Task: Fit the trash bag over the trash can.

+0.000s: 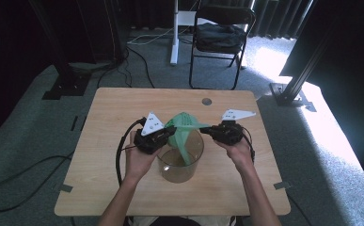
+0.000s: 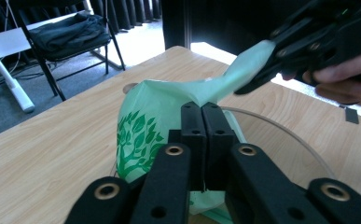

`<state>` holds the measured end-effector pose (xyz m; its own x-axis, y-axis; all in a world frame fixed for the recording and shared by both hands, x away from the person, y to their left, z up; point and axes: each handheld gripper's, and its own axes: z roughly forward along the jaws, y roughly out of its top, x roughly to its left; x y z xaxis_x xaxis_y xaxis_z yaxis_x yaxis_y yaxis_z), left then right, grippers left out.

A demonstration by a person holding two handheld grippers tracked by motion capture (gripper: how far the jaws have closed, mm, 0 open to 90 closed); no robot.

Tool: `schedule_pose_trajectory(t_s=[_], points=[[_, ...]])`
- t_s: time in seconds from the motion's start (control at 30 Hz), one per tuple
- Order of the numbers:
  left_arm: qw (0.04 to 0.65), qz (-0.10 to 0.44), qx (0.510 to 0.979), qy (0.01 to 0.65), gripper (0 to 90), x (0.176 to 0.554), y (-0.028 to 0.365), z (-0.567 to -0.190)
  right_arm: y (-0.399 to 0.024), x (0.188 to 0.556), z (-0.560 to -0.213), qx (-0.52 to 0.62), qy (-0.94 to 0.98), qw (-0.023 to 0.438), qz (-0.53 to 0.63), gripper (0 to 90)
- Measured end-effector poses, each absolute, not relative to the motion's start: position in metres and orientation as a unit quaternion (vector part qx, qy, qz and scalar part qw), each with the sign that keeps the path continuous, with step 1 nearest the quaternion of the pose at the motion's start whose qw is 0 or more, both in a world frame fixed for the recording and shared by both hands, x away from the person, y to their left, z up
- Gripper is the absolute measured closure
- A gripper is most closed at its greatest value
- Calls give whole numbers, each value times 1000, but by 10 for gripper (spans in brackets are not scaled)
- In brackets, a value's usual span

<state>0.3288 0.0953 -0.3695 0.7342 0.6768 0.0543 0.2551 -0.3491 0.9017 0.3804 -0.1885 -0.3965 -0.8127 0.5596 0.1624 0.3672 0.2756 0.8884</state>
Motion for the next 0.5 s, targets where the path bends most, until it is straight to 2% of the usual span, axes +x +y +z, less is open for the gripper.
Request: schedule_pose_trajectory(t_s=[0.1, 0.2, 0.23, 0.33, 0.5], points=[[489, 217, 790, 299, 802, 330, 97, -370, -187, 378, -391, 290, 792, 96, 528, 900], [490, 217, 788, 303, 676, 330, 99, -371, -183, 376, -378, 289, 789, 105, 532, 900], [490, 219, 788, 303, 676, 330, 99, -370, -183, 376, -378, 289, 789, 105, 532, 900], [490, 222, 788, 299, 581, 329, 98, -369, -177, 376, -369, 283, 790, 105, 535, 900], [485, 229, 795, 283, 537, 326, 90, -367, -168, 377, -363, 284, 793, 111, 527, 900]])
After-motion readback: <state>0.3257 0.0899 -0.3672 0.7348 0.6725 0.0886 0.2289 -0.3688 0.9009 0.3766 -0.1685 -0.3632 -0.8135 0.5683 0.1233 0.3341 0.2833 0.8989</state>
